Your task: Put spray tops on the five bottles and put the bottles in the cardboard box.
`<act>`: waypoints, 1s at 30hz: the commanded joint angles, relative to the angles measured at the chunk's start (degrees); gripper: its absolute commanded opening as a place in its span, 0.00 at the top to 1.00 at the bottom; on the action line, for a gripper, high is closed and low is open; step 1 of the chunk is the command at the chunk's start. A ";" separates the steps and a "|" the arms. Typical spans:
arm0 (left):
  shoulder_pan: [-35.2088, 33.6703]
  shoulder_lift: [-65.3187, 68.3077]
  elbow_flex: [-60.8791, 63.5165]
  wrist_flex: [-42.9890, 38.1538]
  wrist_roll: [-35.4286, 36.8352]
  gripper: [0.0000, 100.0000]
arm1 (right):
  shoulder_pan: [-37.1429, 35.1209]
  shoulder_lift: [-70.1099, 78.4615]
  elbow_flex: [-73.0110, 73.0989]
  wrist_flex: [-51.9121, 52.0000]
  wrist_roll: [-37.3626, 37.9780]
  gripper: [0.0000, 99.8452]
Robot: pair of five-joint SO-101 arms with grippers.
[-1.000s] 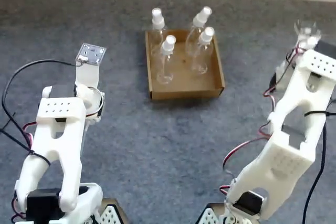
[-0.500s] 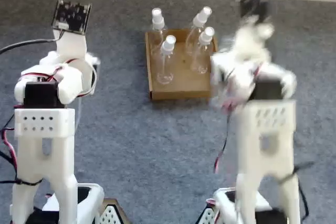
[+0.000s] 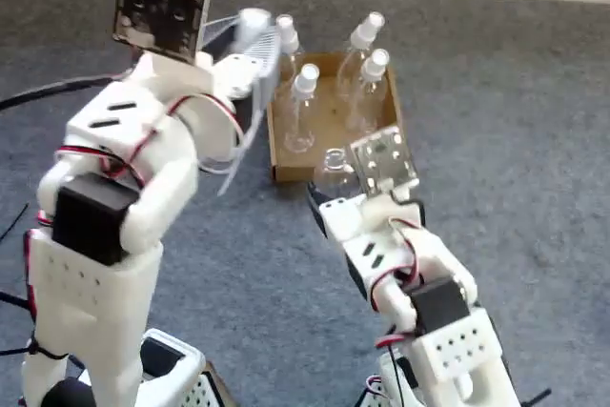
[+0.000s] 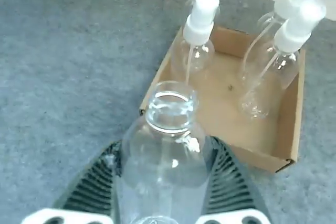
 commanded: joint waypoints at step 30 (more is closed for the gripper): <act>16.66 -0.66 20.18 -38.07 0.53 0.98 | -0.75 -30.02 25.01 -14.99 -0.62 1.00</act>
